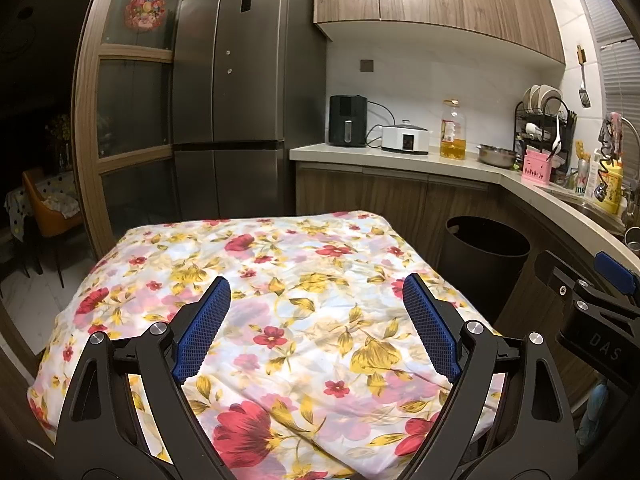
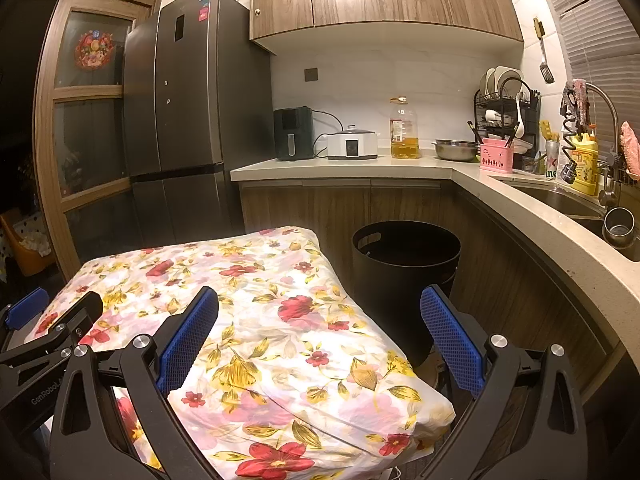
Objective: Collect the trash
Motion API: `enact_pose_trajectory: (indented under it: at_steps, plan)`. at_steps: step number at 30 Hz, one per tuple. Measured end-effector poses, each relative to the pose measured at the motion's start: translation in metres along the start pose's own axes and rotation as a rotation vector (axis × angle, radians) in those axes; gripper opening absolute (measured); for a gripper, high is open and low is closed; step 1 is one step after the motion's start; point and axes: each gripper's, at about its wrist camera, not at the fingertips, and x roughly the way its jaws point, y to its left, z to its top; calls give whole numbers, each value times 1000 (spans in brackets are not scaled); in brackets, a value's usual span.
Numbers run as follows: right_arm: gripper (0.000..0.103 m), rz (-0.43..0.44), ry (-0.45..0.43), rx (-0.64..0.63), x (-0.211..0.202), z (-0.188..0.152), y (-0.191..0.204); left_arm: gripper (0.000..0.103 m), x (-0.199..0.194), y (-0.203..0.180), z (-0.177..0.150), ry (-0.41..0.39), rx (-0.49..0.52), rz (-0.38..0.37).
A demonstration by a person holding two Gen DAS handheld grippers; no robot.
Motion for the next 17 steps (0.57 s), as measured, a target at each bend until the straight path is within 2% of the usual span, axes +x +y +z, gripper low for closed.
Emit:
enact_pose_trajectory:
  at_steps: [9,17]
  plan:
    - [97,0,-1,3,0,1,1,87,-1,-3,-1,-1,6,13]
    - [97,1,-2,3,-1,2,-1,88,4,3,-1,15,-34,15]
